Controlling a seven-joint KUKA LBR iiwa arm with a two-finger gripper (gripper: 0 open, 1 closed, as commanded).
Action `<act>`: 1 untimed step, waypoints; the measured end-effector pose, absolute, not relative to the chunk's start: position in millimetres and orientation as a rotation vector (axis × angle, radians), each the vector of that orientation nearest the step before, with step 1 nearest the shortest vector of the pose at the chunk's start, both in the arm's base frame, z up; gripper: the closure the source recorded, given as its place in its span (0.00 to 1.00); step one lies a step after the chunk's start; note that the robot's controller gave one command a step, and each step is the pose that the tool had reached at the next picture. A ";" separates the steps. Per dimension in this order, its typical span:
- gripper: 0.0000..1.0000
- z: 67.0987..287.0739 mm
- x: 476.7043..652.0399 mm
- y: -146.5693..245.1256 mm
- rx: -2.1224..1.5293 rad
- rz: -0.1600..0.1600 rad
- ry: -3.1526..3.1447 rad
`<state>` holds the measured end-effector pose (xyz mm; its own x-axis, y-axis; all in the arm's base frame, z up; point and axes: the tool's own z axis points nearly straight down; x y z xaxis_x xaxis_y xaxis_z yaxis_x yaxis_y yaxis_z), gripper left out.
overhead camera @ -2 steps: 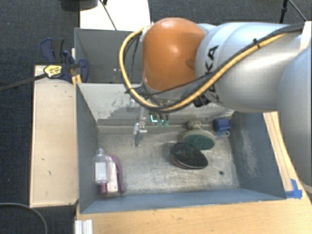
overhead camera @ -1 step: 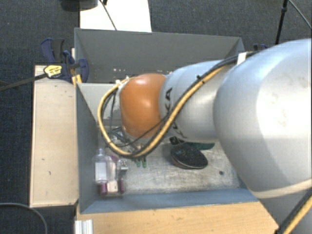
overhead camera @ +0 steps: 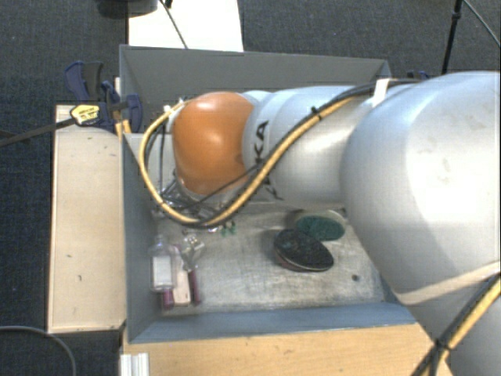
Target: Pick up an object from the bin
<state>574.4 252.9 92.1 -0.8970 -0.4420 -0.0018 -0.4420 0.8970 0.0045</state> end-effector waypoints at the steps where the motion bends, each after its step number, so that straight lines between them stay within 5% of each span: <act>1: 0.00 84.3 544.7 254.8 -1.032 -0.003 2.936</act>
Offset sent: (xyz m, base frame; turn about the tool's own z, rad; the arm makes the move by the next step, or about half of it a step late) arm -0.0404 0.0026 -0.0189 -0.2291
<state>544.7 254.8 84.3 -0.7799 -0.6254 -0.0273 -0.6253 0.7803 -0.0115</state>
